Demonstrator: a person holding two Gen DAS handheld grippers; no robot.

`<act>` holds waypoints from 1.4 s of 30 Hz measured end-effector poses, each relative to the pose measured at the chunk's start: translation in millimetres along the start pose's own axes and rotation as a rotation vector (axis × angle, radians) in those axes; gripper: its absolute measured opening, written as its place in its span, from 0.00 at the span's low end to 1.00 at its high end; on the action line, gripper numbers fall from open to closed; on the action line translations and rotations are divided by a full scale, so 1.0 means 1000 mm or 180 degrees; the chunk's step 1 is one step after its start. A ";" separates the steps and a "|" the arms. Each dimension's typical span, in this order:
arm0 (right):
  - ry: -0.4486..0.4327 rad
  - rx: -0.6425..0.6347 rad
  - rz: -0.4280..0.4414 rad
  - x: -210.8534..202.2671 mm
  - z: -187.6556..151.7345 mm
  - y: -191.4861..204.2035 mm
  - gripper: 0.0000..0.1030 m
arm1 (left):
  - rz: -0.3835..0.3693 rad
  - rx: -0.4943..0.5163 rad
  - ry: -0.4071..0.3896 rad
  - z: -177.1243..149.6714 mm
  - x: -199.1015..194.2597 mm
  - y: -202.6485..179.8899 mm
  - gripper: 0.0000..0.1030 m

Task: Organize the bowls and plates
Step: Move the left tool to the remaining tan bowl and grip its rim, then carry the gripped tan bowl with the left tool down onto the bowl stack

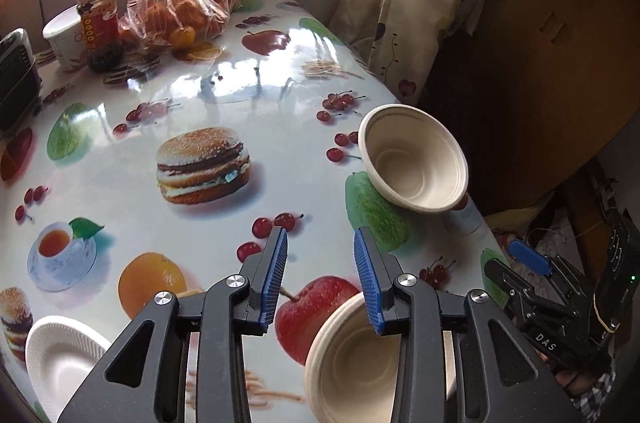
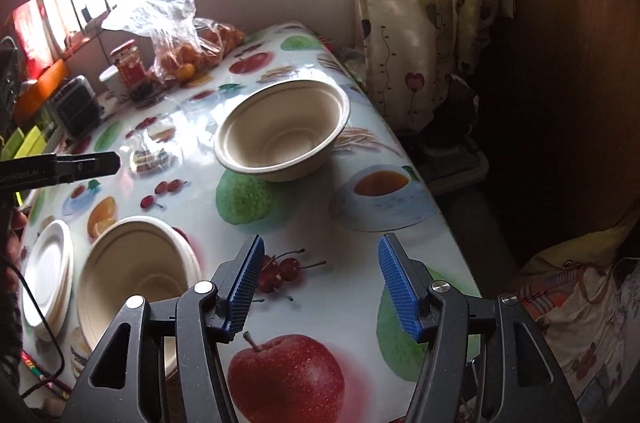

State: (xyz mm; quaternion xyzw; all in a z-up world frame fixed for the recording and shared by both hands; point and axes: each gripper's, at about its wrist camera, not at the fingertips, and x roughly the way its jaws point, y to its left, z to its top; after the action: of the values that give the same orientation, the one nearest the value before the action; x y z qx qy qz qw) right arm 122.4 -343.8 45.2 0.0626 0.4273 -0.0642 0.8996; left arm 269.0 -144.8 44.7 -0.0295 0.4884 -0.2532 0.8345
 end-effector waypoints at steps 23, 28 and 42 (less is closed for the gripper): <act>-0.0095 0.0038 -0.0056 0.044 0.056 -0.020 0.65 | -0.0077 0.0312 0.0259 0.069 0.071 -0.020 0.35; -0.0031 0.0164 -0.0006 0.053 0.061 -0.023 0.55 | -0.0150 0.0280 0.0289 0.075 0.081 -0.020 0.35; 0.0040 0.0290 0.0127 0.068 0.066 -0.021 0.33 | -0.0261 0.0350 0.0450 0.074 0.104 -0.027 0.22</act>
State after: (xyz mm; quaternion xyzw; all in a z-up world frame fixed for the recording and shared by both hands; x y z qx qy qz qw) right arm 211.6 -379.4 32.4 0.1125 0.4283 -0.0652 0.8942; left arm 360.3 -229.8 8.3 0.0143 0.5299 -0.3150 0.7873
